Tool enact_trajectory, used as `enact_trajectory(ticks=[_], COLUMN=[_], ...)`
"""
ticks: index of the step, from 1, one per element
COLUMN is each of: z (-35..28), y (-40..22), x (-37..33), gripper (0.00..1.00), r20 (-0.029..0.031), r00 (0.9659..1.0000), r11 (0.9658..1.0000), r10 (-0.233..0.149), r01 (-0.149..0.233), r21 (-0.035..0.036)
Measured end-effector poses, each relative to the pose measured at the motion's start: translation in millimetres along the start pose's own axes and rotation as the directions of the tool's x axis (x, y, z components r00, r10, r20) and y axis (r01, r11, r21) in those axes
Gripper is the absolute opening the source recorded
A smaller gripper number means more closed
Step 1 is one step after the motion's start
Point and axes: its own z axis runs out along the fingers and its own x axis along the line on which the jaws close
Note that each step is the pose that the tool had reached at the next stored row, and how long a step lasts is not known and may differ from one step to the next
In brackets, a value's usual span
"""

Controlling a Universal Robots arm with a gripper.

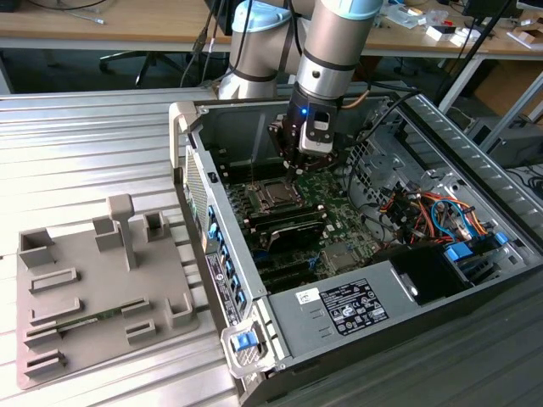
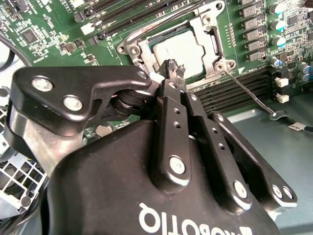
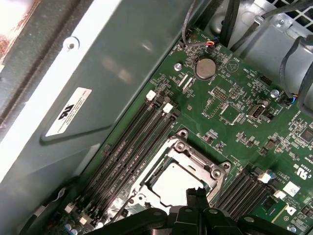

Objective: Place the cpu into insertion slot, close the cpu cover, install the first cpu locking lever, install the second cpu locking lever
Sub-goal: 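Install the first cpu locking lever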

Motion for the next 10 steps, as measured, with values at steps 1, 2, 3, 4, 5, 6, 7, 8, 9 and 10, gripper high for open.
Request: enact_trajectory(ticks=[1,2,3,4,5,6,7,8,9,10], z=[0.0,0.0,0.0,0.0,0.0,0.0,0.0,0.0,0.0,0.0], y=[0.0,0.0,0.0,0.0,0.0,0.0,0.0,0.0,0.0,0.0], x=[0.0,0.0,0.0,0.0,0.0,0.0,0.0,0.0,0.0,0.0], gripper=[0.11,0.11,0.11,0.11,0.11,0.11,0.11,0.11,0.11,0.11], r20=[0.0002,0.0005,0.0006,0.0007,0.0008,0.0009,0.0012,0.0013,0.0015,0.0016], r00=[1.0,1.0,0.9999,0.9999,0.9999,0.9999,0.9998,0.9997,0.9997,0.9996], r11=[1.0,1.0,0.9999,0.9999,0.9999,0.9999,0.9998,0.9997,0.9997,0.9996], r10=[-0.004,-0.008,-0.011,-0.012,-0.015,-0.017,-0.021,-0.024,-0.026,-0.029], r01=[0.004,0.008,0.011,0.012,0.015,0.017,0.021,0.024,0.026,0.029], r21=[-0.0001,-0.0003,-0.0004,-0.0005,-0.0006,-0.0007,-0.0008,-0.0009,-0.001,-0.0012])
